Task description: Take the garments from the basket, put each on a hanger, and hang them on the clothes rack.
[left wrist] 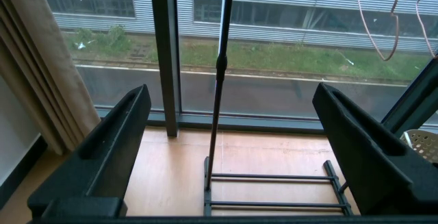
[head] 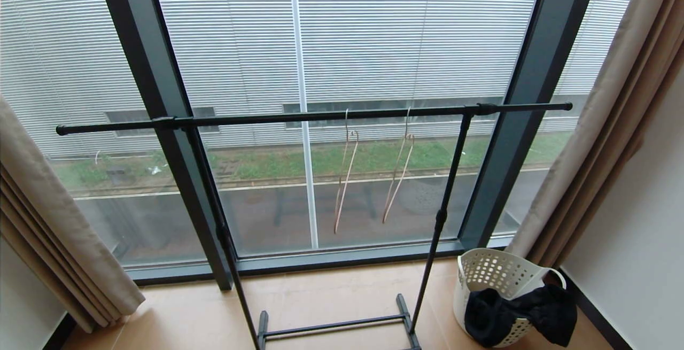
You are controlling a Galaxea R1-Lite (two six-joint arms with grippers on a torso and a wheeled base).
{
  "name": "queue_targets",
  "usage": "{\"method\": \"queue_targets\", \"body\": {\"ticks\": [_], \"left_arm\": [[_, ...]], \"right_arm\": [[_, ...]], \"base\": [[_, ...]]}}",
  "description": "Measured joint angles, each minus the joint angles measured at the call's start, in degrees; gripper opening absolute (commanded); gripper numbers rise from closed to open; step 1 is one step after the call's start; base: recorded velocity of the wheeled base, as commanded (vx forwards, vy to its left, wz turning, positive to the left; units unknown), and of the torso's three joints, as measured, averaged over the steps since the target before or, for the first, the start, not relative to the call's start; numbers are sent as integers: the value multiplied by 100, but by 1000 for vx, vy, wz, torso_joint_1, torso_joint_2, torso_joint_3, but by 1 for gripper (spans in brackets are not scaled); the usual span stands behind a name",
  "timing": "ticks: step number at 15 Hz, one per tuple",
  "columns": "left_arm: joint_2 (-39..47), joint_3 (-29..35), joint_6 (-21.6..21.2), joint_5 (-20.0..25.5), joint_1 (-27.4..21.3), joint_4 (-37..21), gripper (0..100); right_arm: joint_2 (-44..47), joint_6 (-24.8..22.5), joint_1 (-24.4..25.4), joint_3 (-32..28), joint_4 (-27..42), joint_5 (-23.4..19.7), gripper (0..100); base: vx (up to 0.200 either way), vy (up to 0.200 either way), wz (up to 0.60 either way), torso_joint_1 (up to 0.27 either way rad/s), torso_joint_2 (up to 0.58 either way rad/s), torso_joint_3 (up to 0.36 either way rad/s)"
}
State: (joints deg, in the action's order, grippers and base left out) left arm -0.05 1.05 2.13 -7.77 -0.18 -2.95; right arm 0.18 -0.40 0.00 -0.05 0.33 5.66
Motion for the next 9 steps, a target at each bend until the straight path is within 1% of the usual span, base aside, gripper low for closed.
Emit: {"method": "queue_targets", "body": {"ticks": [9], "left_arm": [[0, 0, -85, 11, 0, -5, 100]], "right_arm": [[6, -13, 0, -5, 0, -11, 100]], "base": [[0, 0, 0, 0, 0, 0]]}}
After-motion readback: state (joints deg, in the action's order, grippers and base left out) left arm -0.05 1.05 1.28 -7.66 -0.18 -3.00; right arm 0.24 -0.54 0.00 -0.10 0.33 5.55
